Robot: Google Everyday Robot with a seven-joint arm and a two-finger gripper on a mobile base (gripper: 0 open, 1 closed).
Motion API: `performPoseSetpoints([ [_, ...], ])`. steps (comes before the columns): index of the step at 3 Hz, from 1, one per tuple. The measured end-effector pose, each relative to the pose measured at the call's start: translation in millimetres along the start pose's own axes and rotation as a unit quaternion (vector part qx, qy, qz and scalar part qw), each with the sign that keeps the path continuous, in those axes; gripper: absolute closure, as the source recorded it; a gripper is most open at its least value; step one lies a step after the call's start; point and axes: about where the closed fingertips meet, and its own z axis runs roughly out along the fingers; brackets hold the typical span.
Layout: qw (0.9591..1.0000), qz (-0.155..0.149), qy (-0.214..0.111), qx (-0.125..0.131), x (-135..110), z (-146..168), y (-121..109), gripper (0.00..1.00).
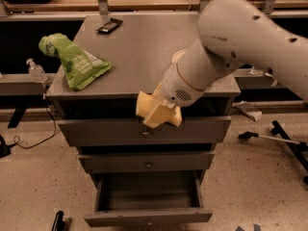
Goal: Place sponge into bottom drawer
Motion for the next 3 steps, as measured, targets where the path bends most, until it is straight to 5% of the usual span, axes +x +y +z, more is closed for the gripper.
performPoseSetpoints([
  [1, 0.9965, 0.019, -0.072, -0.038, 26, 66, 29, 1.0],
  [2, 0.9757, 0.072, -0.184, -0.094, 51, 143, 84, 1.0],
  [3, 0.9541, 0.107, -0.268, -0.082, 46, 157, 89, 1.0],
])
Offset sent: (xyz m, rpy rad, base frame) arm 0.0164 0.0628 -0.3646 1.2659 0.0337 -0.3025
